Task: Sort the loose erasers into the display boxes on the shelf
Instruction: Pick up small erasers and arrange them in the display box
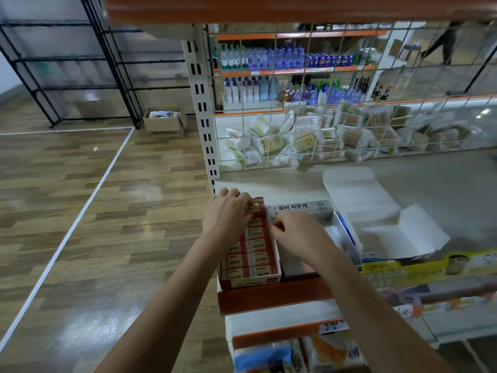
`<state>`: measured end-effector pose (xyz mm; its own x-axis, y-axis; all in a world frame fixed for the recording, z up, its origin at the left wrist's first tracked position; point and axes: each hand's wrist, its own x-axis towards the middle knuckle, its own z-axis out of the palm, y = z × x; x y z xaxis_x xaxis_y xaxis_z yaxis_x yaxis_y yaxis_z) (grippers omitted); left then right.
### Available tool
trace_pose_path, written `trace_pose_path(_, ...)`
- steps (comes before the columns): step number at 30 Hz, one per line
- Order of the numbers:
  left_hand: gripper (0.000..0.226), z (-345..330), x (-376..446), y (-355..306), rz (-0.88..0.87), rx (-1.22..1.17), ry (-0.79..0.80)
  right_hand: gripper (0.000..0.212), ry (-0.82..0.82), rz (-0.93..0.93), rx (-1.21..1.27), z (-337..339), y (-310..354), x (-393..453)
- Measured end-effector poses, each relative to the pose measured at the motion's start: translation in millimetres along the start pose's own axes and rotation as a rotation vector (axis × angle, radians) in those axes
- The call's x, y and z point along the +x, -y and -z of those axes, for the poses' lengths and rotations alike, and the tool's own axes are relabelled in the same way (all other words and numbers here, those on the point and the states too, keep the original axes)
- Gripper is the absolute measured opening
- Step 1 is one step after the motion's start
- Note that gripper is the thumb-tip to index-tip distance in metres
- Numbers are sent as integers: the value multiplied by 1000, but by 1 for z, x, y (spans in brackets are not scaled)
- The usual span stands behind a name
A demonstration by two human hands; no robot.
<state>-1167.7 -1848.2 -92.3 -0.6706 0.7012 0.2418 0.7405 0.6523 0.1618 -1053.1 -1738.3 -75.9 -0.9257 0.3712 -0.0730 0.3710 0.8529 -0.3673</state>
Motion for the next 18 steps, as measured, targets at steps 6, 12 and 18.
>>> trace_pose_path(6,27,0,4,-4,-23,-3,29,23,5,7,32,-3,-1,0)
trace_pose_path(12,27,17,12,-20,-49,-46,16,20,-32,25,64,20,-15,-3)
trace_pose_path(18,34,29,40,-97,-230,-34,36,25,-255,-5,-89,73,-75,-21)
